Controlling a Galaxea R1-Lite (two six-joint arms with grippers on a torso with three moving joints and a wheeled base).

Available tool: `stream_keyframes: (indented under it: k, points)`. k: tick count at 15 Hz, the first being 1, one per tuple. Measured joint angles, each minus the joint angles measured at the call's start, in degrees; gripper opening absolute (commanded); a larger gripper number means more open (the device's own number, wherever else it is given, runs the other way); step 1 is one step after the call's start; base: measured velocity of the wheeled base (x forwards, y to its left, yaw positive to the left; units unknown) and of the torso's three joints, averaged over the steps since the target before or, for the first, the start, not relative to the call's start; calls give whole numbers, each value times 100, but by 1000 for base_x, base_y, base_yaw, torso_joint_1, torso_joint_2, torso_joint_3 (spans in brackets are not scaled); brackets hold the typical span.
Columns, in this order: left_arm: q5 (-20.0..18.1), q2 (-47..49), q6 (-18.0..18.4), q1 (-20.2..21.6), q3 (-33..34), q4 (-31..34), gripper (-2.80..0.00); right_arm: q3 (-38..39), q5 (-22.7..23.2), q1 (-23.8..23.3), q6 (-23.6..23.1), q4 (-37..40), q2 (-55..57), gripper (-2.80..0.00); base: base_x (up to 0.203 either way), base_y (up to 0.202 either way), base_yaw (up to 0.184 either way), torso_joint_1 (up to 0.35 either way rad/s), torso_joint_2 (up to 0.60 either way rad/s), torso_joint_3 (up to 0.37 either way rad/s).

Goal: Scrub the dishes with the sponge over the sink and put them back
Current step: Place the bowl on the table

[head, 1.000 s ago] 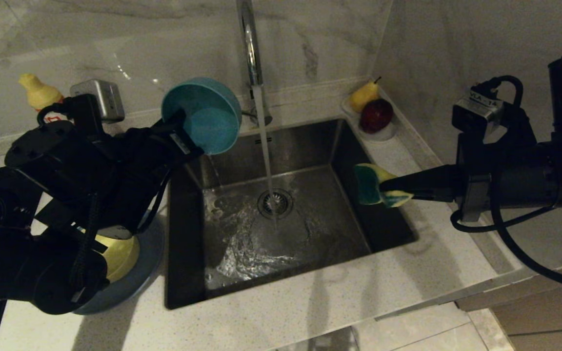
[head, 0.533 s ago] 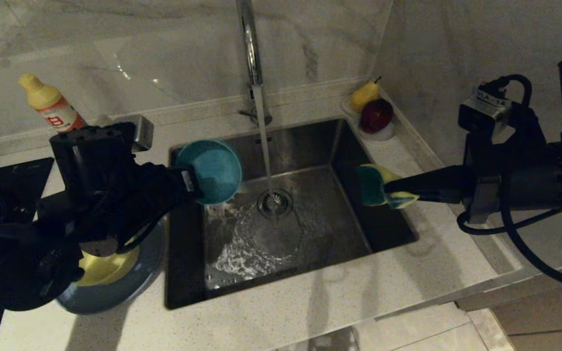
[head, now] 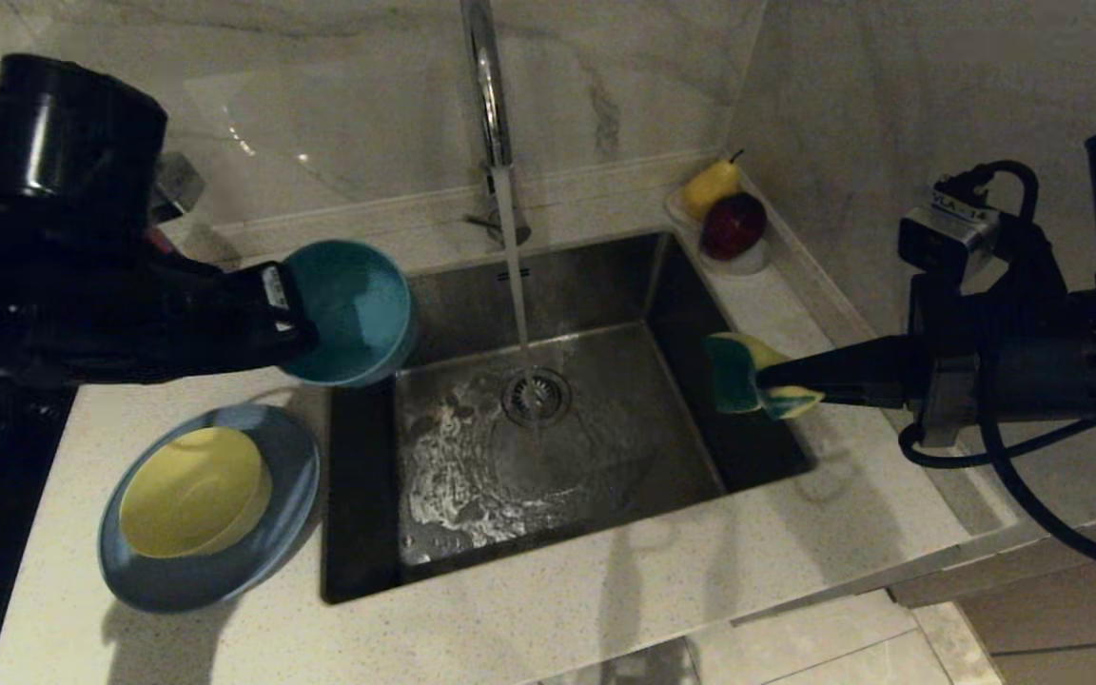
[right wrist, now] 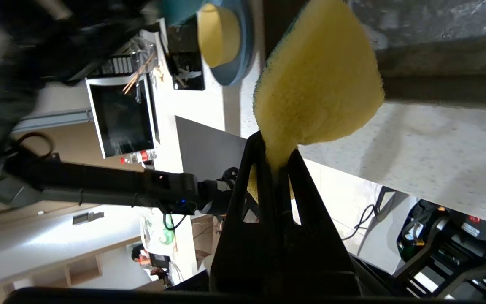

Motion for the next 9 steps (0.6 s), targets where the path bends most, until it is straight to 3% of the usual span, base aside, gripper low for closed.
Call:
stream_keyframes:
  k: [2,3,6,9]
  points:
    - [-3,-120,-335,369,-323,970,-280,93,9,-53,-6,-22,9,-280,0,0,0,0,0,0]
    - [0,-157,-450,601,-382,1153,-280,121,13,-66,-9,-20,-2,-280,0,0,0,0,0,0]
    - [-124,-210,-787,1510,-396,1244,-280,151,20,-75,-2,4,-69,-280,0,0,0,0,0,0]
    - [-522,-232,-1328,2476,-376,1297,-280,262,22,-77,-1,-11,-186,-280,0,0,0,0,0,0]
